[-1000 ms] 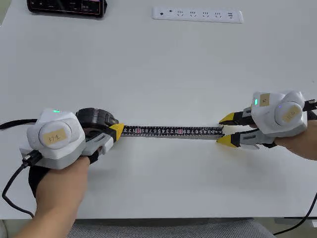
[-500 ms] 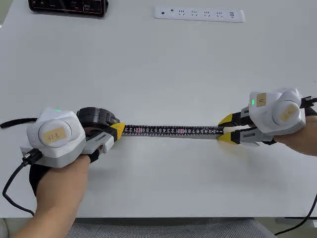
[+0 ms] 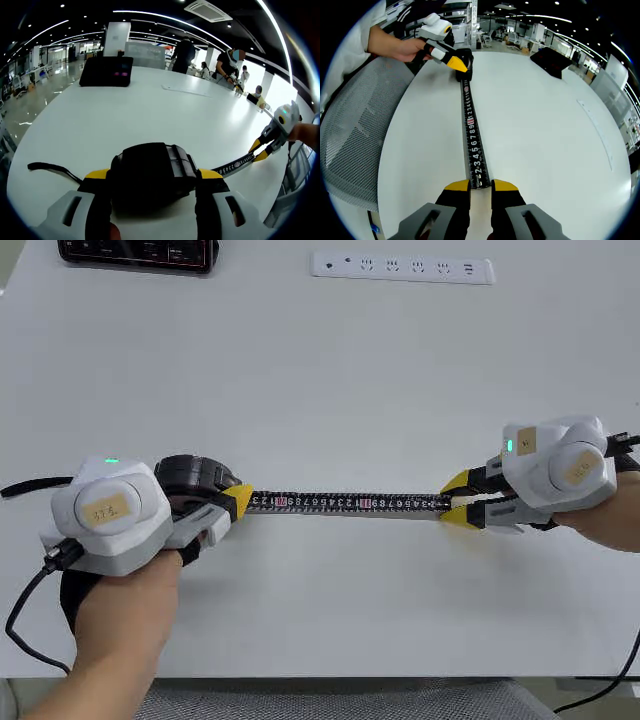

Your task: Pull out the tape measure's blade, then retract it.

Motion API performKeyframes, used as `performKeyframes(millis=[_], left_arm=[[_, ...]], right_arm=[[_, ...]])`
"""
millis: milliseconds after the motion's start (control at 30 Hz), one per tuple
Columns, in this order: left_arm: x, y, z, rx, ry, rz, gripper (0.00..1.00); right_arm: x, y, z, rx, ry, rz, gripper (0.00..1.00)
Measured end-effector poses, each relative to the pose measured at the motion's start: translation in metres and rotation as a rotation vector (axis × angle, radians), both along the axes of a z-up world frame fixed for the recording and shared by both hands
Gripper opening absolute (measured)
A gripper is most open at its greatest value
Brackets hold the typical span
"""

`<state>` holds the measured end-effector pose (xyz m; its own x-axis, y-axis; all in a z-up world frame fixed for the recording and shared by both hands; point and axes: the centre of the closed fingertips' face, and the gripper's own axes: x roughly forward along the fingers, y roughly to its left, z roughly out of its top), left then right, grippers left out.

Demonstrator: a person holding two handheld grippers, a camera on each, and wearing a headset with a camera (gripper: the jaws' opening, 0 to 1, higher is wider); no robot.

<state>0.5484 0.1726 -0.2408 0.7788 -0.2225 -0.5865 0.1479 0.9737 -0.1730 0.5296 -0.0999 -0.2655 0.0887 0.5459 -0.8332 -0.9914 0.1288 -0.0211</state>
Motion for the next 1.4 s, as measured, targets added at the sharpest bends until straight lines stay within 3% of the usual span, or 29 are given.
performKeyframes(millis=[933, 1400], left_arm=[[-0.001, 0.002, -0.003, 0.024, 0.024, -0.014, 0.6], [-0.002, 0.002, -0.003, 0.013, 0.029, -0.015, 0.6]], right_arm=[[-0.001, 0.002, -0.001, -0.017, -0.015, 0.03, 0.11], [0.0, 0.026, 0.004, 0.028, -0.012, 0.04, 0.11]])
